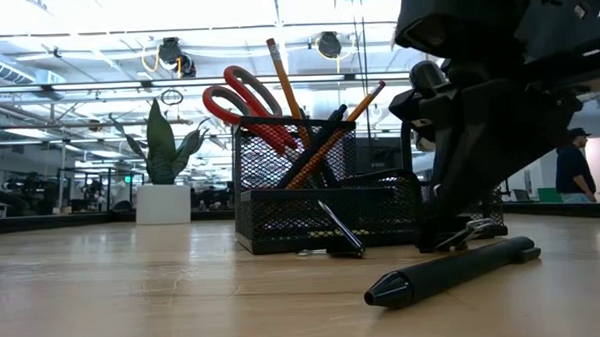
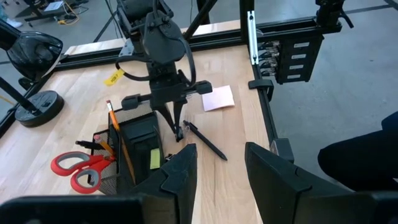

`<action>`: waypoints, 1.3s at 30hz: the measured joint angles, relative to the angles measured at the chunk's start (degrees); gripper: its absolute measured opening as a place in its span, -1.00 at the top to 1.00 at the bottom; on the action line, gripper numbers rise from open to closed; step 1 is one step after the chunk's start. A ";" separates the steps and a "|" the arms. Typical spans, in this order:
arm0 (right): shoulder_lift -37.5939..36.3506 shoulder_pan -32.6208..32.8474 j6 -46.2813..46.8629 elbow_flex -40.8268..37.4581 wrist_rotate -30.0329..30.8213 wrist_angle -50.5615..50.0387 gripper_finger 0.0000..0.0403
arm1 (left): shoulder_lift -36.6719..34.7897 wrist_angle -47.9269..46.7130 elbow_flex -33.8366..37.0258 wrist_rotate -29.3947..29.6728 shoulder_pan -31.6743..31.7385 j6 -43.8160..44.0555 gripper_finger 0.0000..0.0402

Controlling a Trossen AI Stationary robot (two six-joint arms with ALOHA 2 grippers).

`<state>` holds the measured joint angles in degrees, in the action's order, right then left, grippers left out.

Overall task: Pick and place office supplies into organizer
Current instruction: Put the middle black binder clip into the black desk organizer

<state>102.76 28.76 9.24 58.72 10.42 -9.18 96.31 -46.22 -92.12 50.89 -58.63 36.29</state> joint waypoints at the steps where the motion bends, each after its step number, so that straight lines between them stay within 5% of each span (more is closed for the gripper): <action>1: 0.00 0.23 0.02 0.00 0.01 0.02 1.00 | 0.00 0.00 0.00 0.00 -0.01 0.00 0.30; 39: -16.28 11.70 -2.26 13.92 10.79 -13.48 1.00 | 0.00 -0.24 0.00 -0.02 -0.01 -0.20 0.30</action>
<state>86.48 40.47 6.98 72.64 21.21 -22.65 96.31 -46.46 -92.12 50.87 -58.64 36.10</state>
